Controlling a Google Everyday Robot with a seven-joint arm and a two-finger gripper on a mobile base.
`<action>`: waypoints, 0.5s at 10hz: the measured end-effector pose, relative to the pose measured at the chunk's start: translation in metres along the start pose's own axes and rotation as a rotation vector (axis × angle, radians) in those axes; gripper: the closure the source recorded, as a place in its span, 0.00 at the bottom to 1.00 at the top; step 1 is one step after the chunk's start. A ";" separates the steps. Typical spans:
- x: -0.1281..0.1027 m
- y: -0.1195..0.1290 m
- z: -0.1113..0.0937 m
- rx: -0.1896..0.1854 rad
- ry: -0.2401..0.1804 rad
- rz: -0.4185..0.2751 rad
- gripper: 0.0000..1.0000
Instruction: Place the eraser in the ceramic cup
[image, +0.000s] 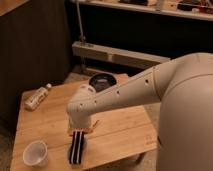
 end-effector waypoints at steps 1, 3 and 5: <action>0.002 0.002 0.007 -0.003 0.004 -0.002 0.35; 0.004 0.001 0.021 -0.010 0.008 -0.001 0.35; 0.003 0.000 0.030 -0.023 0.011 0.002 0.35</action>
